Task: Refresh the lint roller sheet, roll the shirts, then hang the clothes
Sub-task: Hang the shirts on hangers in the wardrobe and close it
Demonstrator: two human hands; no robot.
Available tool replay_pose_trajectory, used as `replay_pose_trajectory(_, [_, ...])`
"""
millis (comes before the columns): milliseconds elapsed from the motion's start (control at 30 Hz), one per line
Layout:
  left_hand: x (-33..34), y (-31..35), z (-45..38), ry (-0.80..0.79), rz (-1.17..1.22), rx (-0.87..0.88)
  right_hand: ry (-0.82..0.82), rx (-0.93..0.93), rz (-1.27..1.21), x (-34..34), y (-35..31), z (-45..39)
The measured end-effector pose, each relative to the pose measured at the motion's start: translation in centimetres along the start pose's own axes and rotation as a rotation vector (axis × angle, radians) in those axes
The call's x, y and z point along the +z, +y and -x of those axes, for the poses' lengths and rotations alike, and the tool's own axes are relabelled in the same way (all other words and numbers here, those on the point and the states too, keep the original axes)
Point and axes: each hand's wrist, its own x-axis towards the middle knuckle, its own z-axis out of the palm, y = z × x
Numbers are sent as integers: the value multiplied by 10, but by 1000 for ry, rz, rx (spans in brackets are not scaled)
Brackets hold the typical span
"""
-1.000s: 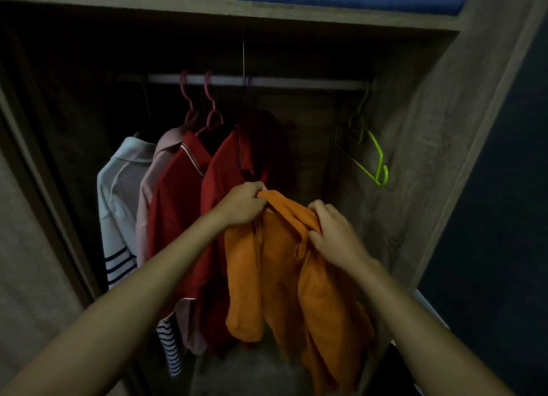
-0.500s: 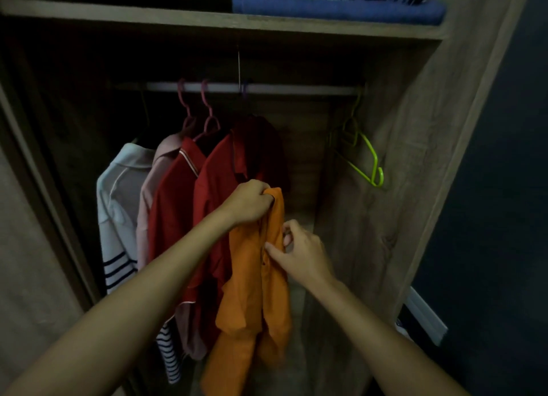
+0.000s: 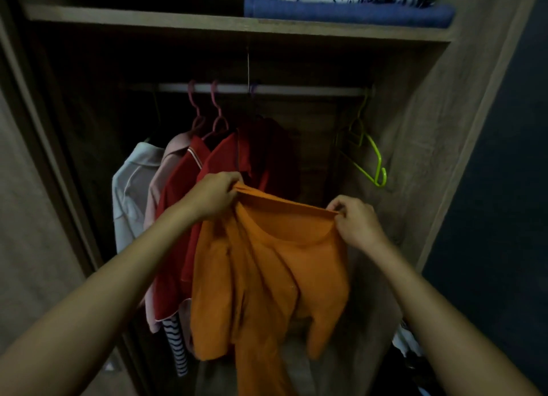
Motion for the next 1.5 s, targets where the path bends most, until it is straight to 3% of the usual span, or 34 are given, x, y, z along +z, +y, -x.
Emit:
replay_pose_trajectory(133, [11, -12, 8, -19, -94, -17, -24, -56, 19, -14, 1, -8])
replay_pose_trajectory(333, [26, -11, 22, 157, -252, -2, -9, -33, 30, -13, 6, -11])
replay_pose_trajectory(467, [36, -2, 27, 226, -11, -195, -24, 13, -2, -11, 8, -10])
replay_pose_trajectory(667, [48, 29, 17, -18, 735, -563, -119, 52, 21, -1, 11, 1])
replay_pose_trajectory(800, [56, 45, 8, -48, 844, -627, -256, 42, 93, -3, 7, 7])
replay_pose_trajectory(867, [60, 48, 2, -27, 810, -620, -193, 11, 97, -12, -2, 8])
replay_pose_trajectory(1000, [62, 49, -10, -18, 732, -586, 269, -109, -7, -52, -26, -6])
replay_pose_trajectory(1133, [57, 46, -14, -5, 672, -537, 496, -94, 85, -90, -43, -43])
replay_pose_trajectory(1300, [52, 50, -12, -25, 639, -526, 361, 167, 221, -94, -48, -87])
replay_pose_trajectory(1500, [47, 44, -10, -45, 653, -517, 283, 209, 333, -79, -34, -119])
